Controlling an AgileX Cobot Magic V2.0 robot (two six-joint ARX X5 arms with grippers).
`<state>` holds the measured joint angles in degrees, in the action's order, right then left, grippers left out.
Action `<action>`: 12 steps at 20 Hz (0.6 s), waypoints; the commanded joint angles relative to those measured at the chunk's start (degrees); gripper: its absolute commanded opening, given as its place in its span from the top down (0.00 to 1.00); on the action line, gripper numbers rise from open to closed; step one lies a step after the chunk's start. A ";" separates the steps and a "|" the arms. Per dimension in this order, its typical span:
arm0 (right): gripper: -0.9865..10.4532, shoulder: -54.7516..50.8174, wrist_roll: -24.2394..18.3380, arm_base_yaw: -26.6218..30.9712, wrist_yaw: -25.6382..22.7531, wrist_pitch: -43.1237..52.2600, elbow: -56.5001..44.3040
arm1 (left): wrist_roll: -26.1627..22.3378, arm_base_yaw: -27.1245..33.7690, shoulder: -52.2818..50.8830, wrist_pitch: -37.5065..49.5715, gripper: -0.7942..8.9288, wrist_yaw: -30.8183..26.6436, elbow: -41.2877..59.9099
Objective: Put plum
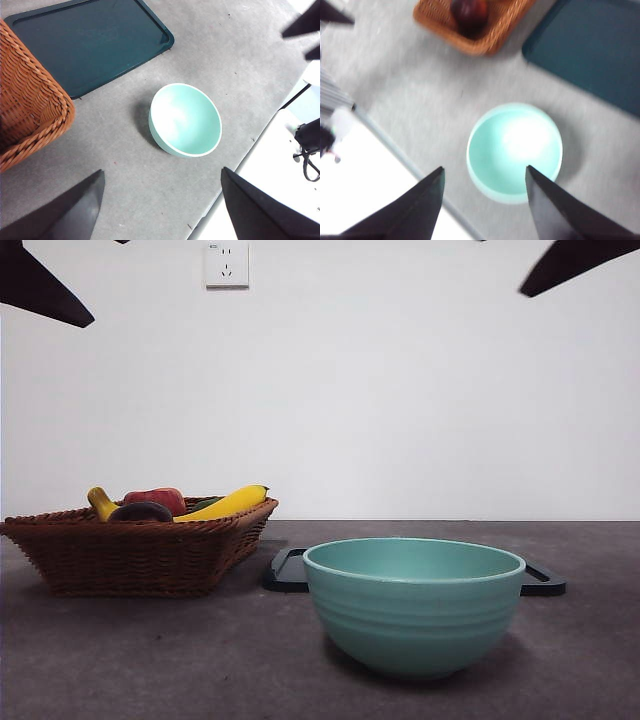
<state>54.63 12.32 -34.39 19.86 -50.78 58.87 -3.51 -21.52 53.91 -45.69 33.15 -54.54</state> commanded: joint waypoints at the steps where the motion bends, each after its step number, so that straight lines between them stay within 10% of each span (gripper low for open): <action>1: 0.69 -0.72 -1.03 -0.35 0.17 -1.70 0.96 | -0.24 -0.26 0.22 0.04 0.53 0.35 -1.33; 12: 0.69 -1.18 -1.31 -0.35 -0.37 -1.77 0.96 | -0.24 -0.26 0.22 -0.20 0.56 0.35 -1.33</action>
<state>53.06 11.79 -34.39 19.51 -52.93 58.87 -3.51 -21.52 53.91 -46.13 33.15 -54.54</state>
